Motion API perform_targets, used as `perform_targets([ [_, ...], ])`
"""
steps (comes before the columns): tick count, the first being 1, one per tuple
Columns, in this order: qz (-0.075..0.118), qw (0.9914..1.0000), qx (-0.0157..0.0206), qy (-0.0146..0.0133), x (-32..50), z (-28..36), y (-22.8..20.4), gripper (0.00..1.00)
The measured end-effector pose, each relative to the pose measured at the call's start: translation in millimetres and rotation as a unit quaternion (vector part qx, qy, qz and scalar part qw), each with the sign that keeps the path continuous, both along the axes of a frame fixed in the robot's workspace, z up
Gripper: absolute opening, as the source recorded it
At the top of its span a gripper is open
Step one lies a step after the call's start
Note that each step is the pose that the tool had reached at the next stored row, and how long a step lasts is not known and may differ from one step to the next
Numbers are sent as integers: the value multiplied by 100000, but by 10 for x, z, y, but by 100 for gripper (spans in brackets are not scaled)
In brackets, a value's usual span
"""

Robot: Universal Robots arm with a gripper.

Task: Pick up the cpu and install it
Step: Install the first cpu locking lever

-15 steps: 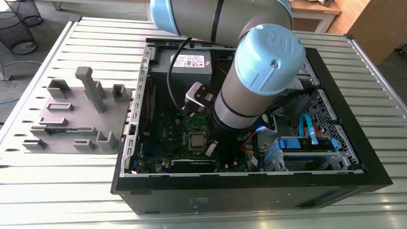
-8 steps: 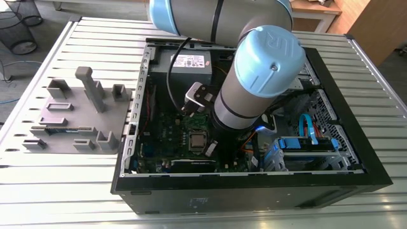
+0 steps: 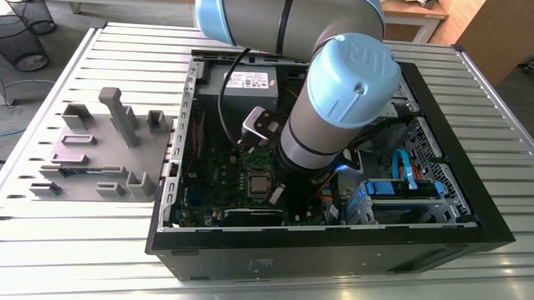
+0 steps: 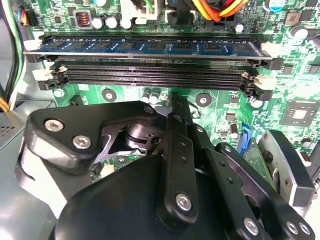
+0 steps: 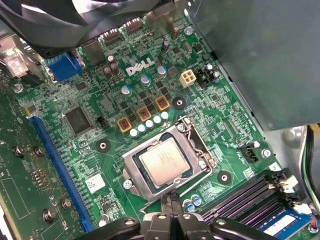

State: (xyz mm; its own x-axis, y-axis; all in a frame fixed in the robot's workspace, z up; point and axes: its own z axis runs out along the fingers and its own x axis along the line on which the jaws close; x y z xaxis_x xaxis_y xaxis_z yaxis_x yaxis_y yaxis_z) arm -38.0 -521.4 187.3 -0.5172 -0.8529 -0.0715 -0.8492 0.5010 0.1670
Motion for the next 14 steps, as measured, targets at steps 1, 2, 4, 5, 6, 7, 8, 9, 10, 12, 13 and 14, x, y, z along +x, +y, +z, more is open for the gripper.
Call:
perform_targets([
  [1, -8, 100000, 15, 10, -1, 21, 1, 11],
  [2, -5, 100000, -42, 6, 0, 52, -1, 11],
  [4, 6, 100000, -60, 11, 1, 117, -2, 11],
  [5, 5, 100000, -70, 14, 1, 149, -2, 11],
  [6, 5, 100000, -82, 18, 0, 182, -3, 11],
  [7, 4, 100000, -82, 18, 0, 219, -2, 11],
  [8, 6, 100000, -78, 18, 0, 258, -3, 11],
  [9, 8, 100000, -83, 20, 0, 303, -3, 11],
  [10, 8, 100000, -77, 16, 0, 344, -3, 11],
  [12, 7, 100000, -89, 20, 0, 422, -3, 11],
  [13, 5, 100000, -87, 21, 0, 454, -3, 11],
  [14, 7, 100000, -82, 18, 1, 472, -2, 11],
])
